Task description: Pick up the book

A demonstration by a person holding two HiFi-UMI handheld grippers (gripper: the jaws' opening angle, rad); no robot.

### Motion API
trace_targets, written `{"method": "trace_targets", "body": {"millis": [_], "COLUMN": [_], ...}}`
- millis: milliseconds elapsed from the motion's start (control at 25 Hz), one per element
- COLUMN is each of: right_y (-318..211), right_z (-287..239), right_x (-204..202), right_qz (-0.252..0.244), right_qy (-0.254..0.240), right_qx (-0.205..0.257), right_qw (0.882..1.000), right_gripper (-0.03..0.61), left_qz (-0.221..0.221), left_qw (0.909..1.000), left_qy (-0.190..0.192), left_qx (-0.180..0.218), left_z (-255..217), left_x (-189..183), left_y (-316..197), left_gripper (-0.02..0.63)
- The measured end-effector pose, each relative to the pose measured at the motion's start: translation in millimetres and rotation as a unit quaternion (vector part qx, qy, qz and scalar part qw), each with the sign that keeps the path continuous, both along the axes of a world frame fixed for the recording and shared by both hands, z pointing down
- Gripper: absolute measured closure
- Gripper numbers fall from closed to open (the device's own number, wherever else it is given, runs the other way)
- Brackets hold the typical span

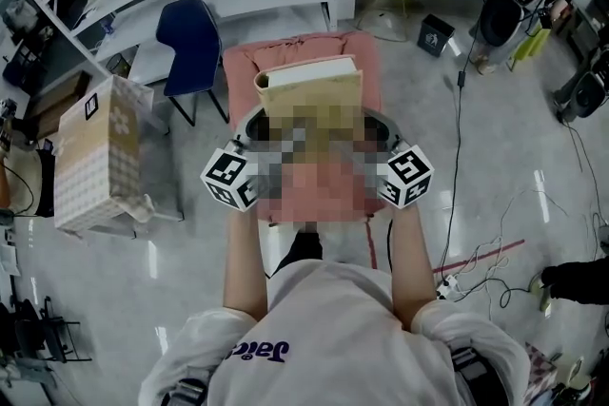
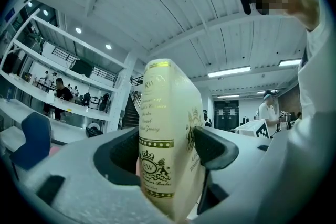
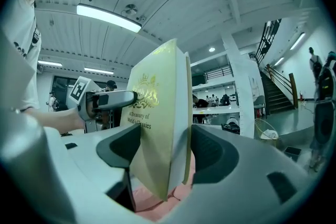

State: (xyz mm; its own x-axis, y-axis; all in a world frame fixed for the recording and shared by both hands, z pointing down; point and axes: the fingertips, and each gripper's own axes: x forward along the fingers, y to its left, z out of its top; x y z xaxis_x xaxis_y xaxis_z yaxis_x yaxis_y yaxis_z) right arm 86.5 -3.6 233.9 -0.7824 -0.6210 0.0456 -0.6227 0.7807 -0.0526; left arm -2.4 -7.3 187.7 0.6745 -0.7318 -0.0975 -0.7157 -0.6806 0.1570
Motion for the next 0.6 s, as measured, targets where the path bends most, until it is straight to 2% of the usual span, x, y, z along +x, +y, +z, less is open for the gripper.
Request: {"method": "trace_targets", "body": {"millis": [360,600], "right_y": [-22,-27], "right_z": [2,19], "right_x": [-7,-6], "right_qz": [-0.011,-0.017], "right_qy": [0.001,0.003], "right_qx": [0.003,0.009], "right_qw": [1.0,1.0], "right_gripper": [0.273,0.273], "left_qz": [-0.004,-0.008], "left_qw": [0.9999,0.9998], "left_qy": [0.01,0.016], "left_qx": [-0.004,-0.002], "left_z": [3,21], "left_x": [-8,-8], "left_y": [-21,-25], "left_gripper": [0.287,0.287]}}
